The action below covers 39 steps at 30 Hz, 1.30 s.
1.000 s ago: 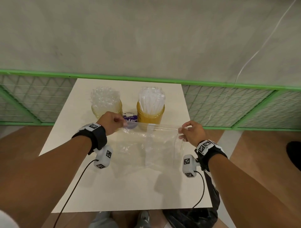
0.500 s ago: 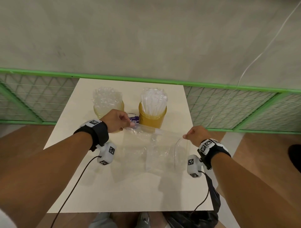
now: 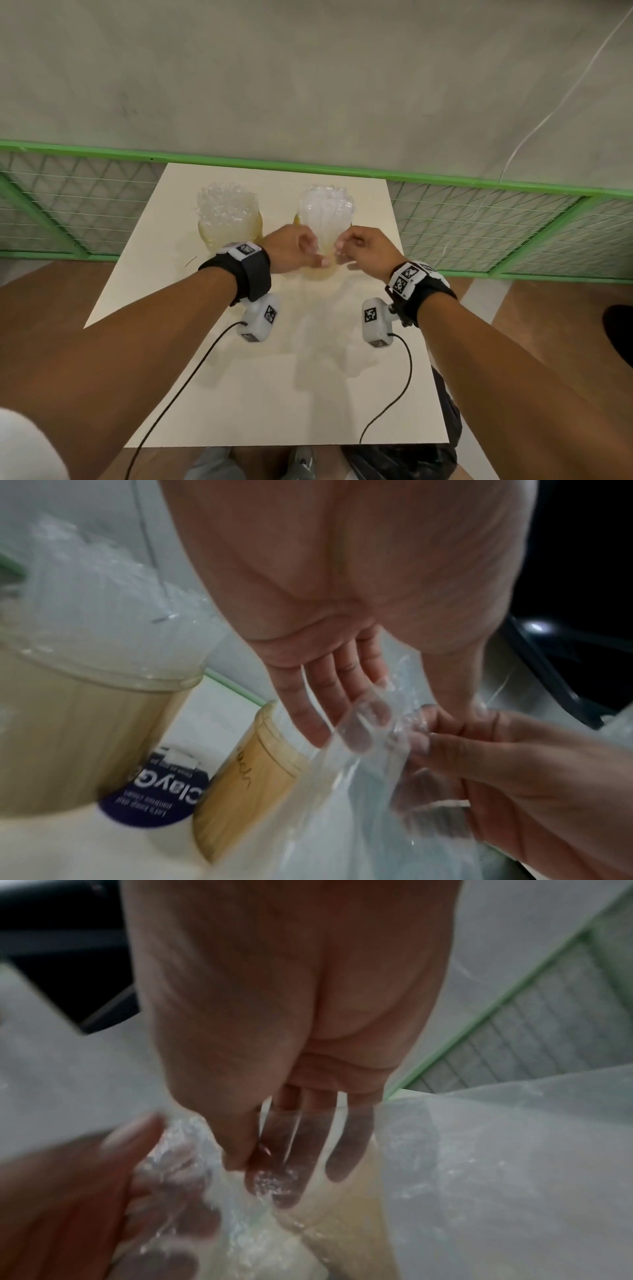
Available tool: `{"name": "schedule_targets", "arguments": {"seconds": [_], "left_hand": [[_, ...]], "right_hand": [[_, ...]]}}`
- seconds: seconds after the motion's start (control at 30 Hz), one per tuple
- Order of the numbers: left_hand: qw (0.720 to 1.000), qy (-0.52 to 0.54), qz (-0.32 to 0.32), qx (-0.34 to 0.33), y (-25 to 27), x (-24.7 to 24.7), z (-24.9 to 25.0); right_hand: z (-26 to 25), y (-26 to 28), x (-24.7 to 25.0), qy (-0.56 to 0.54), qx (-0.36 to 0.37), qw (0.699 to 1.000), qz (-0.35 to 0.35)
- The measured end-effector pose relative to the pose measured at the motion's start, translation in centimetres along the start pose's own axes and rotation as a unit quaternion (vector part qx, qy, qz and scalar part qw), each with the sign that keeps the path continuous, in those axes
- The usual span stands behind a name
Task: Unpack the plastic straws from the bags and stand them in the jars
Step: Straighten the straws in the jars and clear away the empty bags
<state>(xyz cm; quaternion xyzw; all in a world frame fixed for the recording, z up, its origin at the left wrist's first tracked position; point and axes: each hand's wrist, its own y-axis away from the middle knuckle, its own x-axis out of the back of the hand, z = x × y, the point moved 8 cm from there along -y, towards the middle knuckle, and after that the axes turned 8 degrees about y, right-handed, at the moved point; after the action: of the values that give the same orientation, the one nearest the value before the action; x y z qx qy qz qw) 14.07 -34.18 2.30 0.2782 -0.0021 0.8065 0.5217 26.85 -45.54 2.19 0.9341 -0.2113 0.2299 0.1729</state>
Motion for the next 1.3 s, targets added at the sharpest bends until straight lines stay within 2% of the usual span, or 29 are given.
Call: {"name": "schedule_targets", "arguments": {"seconds": [0.07,0.1,0.13,0.2,0.23,0.3,0.37,0.4,0.47,0.53,0.6,0.63,0.73,0.83,0.97,1.03,1.3], "left_hand": [[0.991,-0.123,-0.041,0.022,0.5,-1.2,-2.7],[0.988,-0.141,-0.055,0.032,0.7,-1.7,-3.9],[0.989,-0.126,-0.07,0.04,1.0,-2.1,-4.7],[0.991,-0.003,-0.116,0.062,1.6,-3.1,-4.8],[0.99,0.049,-0.123,0.049,1.5,-3.4,-4.2],[0.978,0.145,-0.116,0.093,1.4,-3.2,-3.9],[0.971,0.157,-0.124,0.128,1.6,-3.1,-3.3],[0.975,0.14,-0.124,0.123,1.8,-2.8,-2.8],[0.986,0.077,-0.104,0.103,1.9,-1.6,-2.4],[0.992,-0.035,-0.09,0.08,1.7,-0.3,-3.6],[0.983,-0.154,-0.071,0.066,1.8,1.5,-4.9],[0.983,-0.158,-0.065,0.067,1.9,2.4,-5.4],[0.994,-0.074,-0.024,0.072,2.0,5.1,-7.1],[0.997,-0.037,0.004,0.064,1.7,5.9,-7.6],[0.996,-0.024,-0.001,0.083,0.7,3.8,-7.8],[0.997,-0.031,0.0,0.068,0.2,2.7,-7.8],[0.991,0.026,0.123,0.049,0.4,6.5,-8.7]], "right_hand": [[1.9,0.3,0.7,-0.065,-0.039,0.997,0.011],[2.8,0.4,0.9,-0.072,-0.052,0.996,0.009],[3.7,0.6,1.1,-0.057,-0.056,0.997,0.003],[5.0,0.8,1.2,-0.006,-0.058,0.998,-0.007],[5.3,0.8,1.2,0.011,-0.058,0.998,-0.003],[4.9,0.8,1.3,0.025,-0.037,0.999,0.016],[3.8,0.8,1.5,0.013,-0.006,0.999,0.036],[3.5,0.8,1.6,0.002,-0.002,0.999,0.046],[3.8,0.7,2.2,-0.017,-0.012,0.998,0.062],[4.5,0.9,3.3,-0.04,-0.019,0.994,0.095],[5.9,1.3,4.8,-0.083,-0.044,0.986,0.139],[6.9,1.6,5.5,-0.102,-0.068,0.98,0.156],[9.1,2.4,6.6,-0.139,-0.116,0.967,0.182],[9.5,2.6,6.0,-0.157,-0.139,0.964,0.165],[7.7,2.2,4.3,-0.17,-0.114,0.972,0.114],[7.0,2.1,4.0,-0.168,-0.105,0.975,0.099],[8.6,2.5,4.3,-0.128,-0.141,0.976,0.11]]}}
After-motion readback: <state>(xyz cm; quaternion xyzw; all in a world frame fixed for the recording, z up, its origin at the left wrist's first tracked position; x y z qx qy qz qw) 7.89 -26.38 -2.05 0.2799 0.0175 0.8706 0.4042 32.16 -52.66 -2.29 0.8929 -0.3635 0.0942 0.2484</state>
